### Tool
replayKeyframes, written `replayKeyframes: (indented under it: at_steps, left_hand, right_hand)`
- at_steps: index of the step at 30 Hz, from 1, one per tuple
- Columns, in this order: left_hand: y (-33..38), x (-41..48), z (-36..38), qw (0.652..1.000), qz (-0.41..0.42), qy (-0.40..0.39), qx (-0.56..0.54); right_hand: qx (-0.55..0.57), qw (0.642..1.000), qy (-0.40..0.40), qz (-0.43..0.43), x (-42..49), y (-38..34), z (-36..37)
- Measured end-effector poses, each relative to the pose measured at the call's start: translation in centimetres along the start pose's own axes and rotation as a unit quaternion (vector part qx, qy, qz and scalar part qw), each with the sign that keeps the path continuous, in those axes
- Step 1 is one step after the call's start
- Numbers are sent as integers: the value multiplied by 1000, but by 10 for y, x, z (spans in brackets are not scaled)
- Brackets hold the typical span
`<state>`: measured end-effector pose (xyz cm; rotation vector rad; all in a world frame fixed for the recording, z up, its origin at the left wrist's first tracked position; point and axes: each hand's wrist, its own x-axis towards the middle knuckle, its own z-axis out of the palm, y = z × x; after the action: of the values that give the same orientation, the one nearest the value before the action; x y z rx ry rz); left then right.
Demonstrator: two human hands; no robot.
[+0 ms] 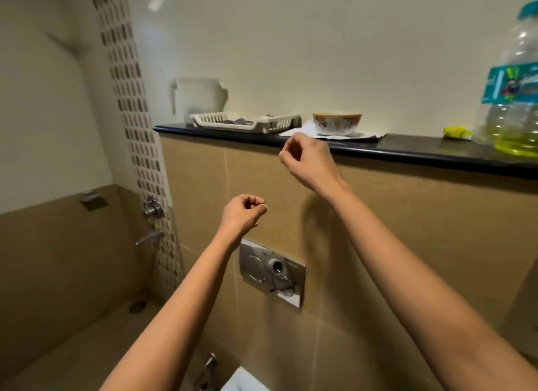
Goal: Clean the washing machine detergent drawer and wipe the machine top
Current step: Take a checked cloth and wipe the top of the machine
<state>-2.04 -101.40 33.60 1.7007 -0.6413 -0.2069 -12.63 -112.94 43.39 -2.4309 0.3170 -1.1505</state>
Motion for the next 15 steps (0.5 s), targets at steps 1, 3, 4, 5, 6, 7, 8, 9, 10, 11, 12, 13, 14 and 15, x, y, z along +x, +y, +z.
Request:
replayKeyframes:
  at_steps: [1,3,4,5,6,7,8,9,10,11,12,13,14,15]
  left_hand:
    - [4,5,-3,1000,6,8,2]
    - [14,19,-12,999,19,26,9]
    - [18,25,-16,999,21,29,14]
    - [22,32,-20,999,25,31,17]
    - [26,38,-24,999,28,31,21]
    - [30,46,-27,999,29,35,21]
    - [34,53,-30,999,30,40,21]
    - [38,59,-32,998,31,47,19]
    - [41,66,-34,998,33,54,19]
    - [44,71,-35,997,34,61,20]
    - [46,76,-36,997,34,68,20]
    - [47,81,-37,997,35,73,20]
    - [48,85,-38,996,36,73,21]
    - [48,89,-40,996,37,73,23]
  right_hand:
    - [-1,1000,8,-15,18,-3,0]
    - [-9,999,23,-30,62,-8,4]
    - [-14,999,25,-27,82,-10,6]
    - [-17,999,21,-23,103,-12,9]
    - [-23,1000,10,-16,123,-13,11]
    - [-31,999,-8,-7,142,-14,13]
    - [-43,999,-29,6,158,-13,15]
    - [-55,997,-52,19,172,-13,18]
    - [-65,994,-77,31,185,-11,21]
    - [-76,990,-110,40,196,-9,24]
    - [-83,984,-154,43,205,-8,28]
    - [-84,974,-206,44,212,-7,32]
    - [-81,963,-255,44,218,-7,36]
    - [-75,951,-295,47,223,-7,40]
